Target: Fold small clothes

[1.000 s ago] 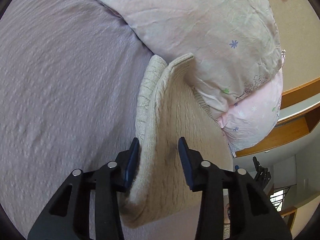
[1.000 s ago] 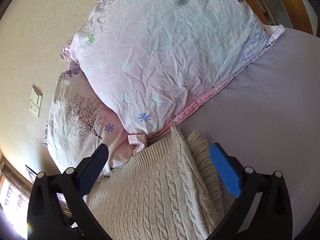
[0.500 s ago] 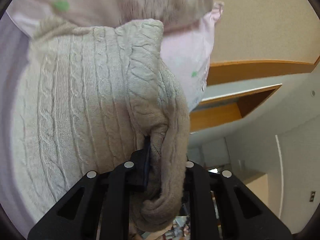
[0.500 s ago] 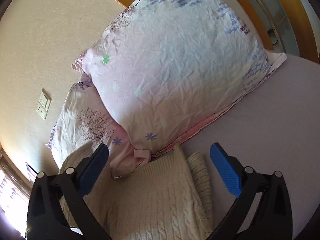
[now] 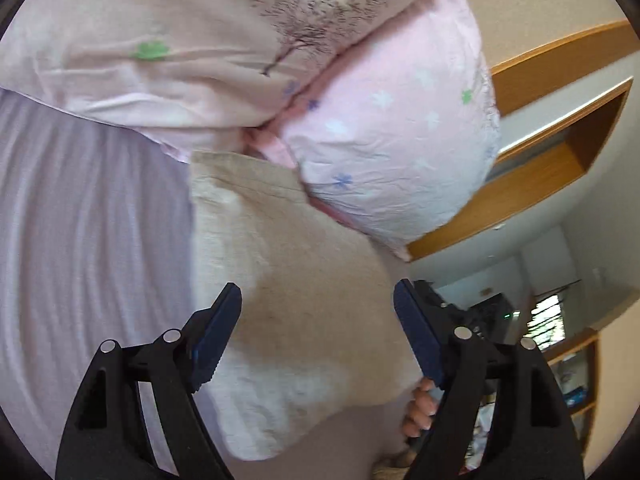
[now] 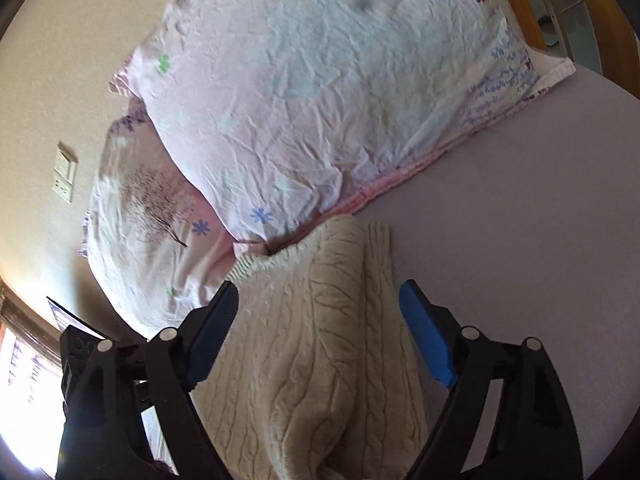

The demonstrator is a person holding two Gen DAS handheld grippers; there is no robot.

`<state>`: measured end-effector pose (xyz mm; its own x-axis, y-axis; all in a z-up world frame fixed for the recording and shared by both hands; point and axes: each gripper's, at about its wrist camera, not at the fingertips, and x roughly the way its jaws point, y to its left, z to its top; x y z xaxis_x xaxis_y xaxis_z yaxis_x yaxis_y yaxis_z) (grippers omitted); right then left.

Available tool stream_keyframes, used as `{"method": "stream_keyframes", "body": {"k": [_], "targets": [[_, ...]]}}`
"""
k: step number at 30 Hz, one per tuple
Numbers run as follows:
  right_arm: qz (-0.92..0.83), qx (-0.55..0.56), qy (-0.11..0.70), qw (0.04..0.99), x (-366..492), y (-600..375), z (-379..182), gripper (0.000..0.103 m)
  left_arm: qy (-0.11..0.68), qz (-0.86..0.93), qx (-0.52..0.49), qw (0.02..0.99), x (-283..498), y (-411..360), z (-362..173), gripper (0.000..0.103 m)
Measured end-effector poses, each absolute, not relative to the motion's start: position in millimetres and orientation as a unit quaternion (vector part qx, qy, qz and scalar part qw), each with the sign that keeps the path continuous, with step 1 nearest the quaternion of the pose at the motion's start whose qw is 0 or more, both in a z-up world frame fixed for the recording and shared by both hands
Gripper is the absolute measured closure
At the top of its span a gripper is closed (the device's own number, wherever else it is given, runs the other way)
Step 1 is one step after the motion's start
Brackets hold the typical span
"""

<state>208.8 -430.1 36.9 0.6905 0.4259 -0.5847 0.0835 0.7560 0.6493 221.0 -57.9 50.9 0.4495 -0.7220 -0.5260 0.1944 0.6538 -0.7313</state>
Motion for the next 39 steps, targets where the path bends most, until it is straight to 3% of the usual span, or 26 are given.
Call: {"method": "stream_keyframes", "body": {"k": [9, 11, 12, 14, 16, 17, 21, 24, 28, 30, 31, 33, 34, 39], "targets": [[0.128, 0.357, 0.454, 0.806, 224, -421, 0, 0.021, 0.508, -0.271, -0.274, 0.770, 233, -69, -6, 0.023], [0.147, 0.366, 0.459, 0.796, 226, -414, -8, 0.053, 0.505, -0.286, -0.302, 0.756, 234, -71, -11, 0.023], [0.149, 0.367, 0.451, 0.800, 225, -412, -8, 0.054, 0.500, -0.284, -0.312, 0.756, 234, -70, -12, 0.025], [0.167, 0.366, 0.431, 0.808, 221, -408, -3, 0.063, 0.495, -0.289, -0.316, 0.756, 235, -68, -14, 0.048], [0.209, 0.375, 0.411, 0.804, 219, -399, 5, 0.065, 0.482, -0.312, -0.329, 0.749, 229, -51, -11, 0.061], [0.240, 0.379, 0.407, 0.796, 218, -391, 6, 0.066, 0.479, -0.323, -0.325, 0.748, 225, -43, -4, 0.062], [0.309, 0.318, 0.448, 0.776, 221, -322, 2, 0.066, 0.440, -0.300, -0.253, 0.808, 200, 10, 31, 0.062], [0.266, 0.231, 0.470, 0.809, 218, -291, 5, 0.053, 0.440, -0.254, -0.222, 0.832, 198, 47, 34, 0.058], [0.231, 0.250, 0.397, 0.852, 185, -313, 31, 0.034, 0.431, -0.224, -0.220, 0.846, 185, 70, 31, 0.053], [0.231, 0.255, 0.405, 0.847, 177, -316, 29, 0.034, 0.410, -0.226, -0.210, 0.858, 176, 70, 37, 0.043], [0.238, 0.258, 0.419, 0.838, 178, -314, 25, 0.037, 0.406, -0.228, -0.209, 0.860, 174, 70, 41, 0.041], [0.263, 0.252, 0.441, 0.821, 180, -299, 13, 0.081, 0.401, -0.234, -0.204, 0.862, 174, 63, 46, 0.040], [0.248, 0.234, 0.432, 0.835, 177, -295, 14, 0.093, 0.398, -0.230, -0.193, 0.867, 172, 58, 48, 0.039], [0.148, 0.249, 0.424, 0.858, 185, -321, 6, 0.094, 0.405, -0.223, -0.158, 0.873, 168, 43, 42, 0.039]]}}
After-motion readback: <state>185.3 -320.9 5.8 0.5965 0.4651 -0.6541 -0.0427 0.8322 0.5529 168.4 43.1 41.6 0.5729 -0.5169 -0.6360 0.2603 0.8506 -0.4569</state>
